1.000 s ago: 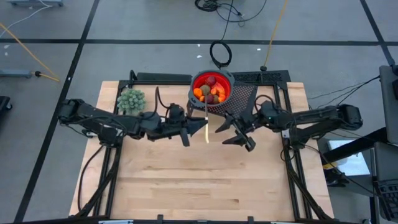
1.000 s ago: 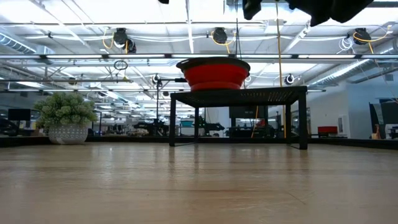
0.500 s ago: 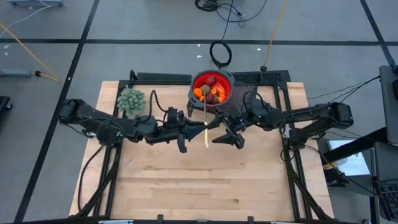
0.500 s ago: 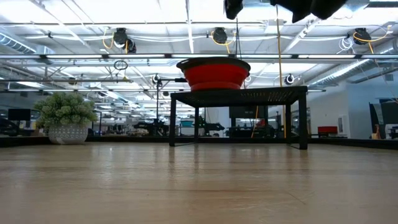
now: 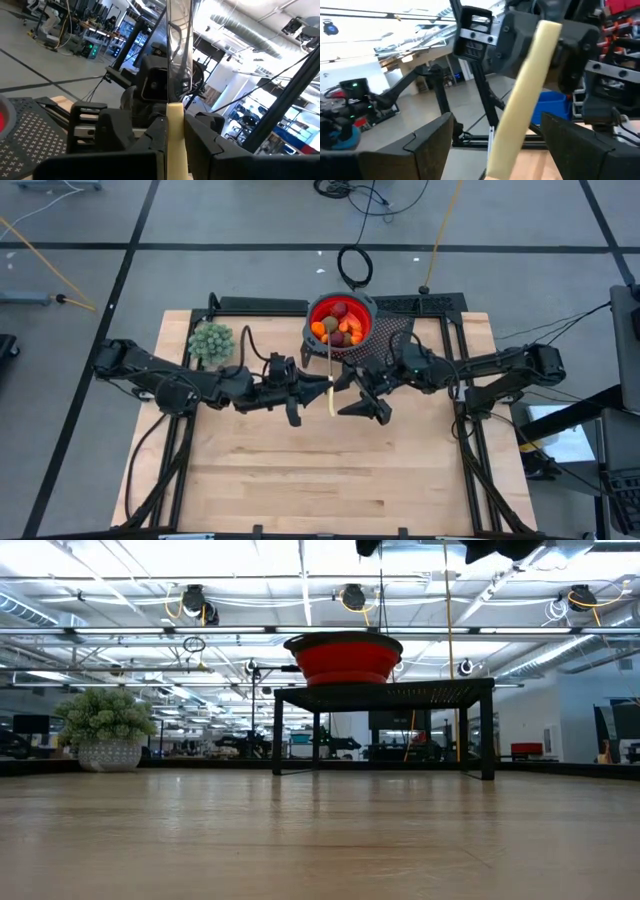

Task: Pick & Place Fruit
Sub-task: Put the white table knife on the shelf

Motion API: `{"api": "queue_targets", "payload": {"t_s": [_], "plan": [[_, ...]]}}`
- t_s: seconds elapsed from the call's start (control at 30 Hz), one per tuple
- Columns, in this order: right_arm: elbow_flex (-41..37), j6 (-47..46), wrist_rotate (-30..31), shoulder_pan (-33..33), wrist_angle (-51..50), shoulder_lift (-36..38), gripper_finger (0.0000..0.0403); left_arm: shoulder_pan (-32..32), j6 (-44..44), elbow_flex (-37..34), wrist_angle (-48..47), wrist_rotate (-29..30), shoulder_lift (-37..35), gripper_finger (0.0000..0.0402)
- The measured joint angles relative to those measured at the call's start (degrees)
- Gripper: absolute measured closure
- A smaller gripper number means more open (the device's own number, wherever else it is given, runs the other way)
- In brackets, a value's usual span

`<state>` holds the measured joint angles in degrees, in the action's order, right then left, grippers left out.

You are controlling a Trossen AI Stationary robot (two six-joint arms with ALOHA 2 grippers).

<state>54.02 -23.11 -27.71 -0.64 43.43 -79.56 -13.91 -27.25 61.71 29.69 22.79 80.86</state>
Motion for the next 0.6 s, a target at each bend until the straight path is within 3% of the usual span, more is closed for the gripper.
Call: {"api": "queue_targets", "payload": {"t_s": [0.6], "plan": [[-0.03,-1.1,6.77,1.56,-0.37,-0.26,0.011,0.83,-0.21,0.0,-0.93,0.23,0.0,0.0364]]}}
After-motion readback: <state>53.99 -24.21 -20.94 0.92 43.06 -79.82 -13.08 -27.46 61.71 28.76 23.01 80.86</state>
